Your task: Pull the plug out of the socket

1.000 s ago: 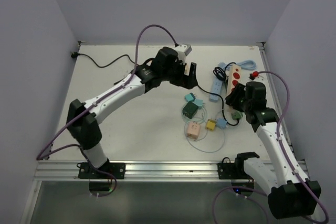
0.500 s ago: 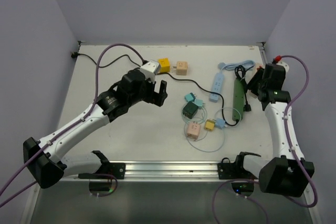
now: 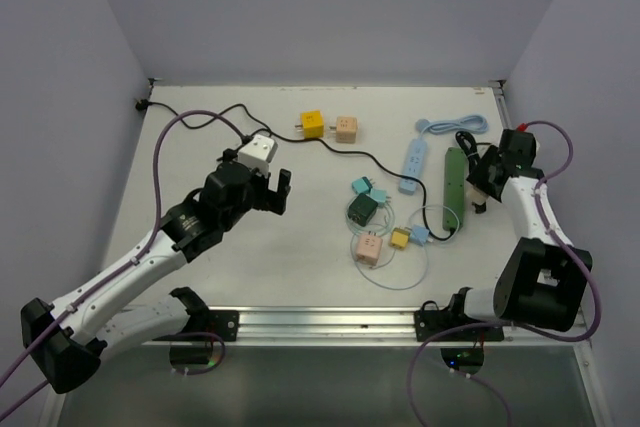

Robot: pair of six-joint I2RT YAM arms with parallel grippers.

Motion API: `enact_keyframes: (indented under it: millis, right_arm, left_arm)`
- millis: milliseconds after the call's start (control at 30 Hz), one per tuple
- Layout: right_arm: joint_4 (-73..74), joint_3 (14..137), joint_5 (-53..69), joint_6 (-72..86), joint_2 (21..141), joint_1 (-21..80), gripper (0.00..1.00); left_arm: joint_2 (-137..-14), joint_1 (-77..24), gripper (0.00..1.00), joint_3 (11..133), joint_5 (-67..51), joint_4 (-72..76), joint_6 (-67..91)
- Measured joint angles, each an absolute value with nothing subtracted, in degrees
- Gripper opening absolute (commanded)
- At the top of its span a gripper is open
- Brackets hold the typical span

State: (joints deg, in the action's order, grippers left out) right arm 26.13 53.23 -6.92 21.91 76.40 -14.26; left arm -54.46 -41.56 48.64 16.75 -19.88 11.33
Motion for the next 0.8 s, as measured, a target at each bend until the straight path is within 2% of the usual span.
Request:
enact_keyframes:
  millis: [333, 433, 633, 667, 800]
  right_arm:
    - [26.1, 53.3, -9.0, 19.5, 83.4, -14.2, 0.2]
    - [26.2, 53.3, -10.4, 19.1, 84.5, -14.2, 0.26]
    - [26.2, 53.4, -10.7, 19.0, 86.7, -14.2, 0.45]
    - [26.3, 53.5, -10.7, 19.0, 86.8, -14.2, 0.51]
    - [26.9, 54.0, -10.3, 19.3, 86.7, -14.2, 0.62]
  left_arm:
    - [-54.0, -41.2, 1.0, 46.9, 19.9, -19.7, 11.1]
    - [-54.0, -41.2, 1.0, 46.9, 20.2, -19.7, 10.9]
    - [-53.9, -41.2, 1.0, 46.9, 20.6, -19.7, 10.9]
    - [-53.9, -41.2, 0.99, 46.9, 20.7, -19.7, 10.9]
    - [-53.9, -41.2, 1.0, 46.9, 20.6, -19.6, 10.9]
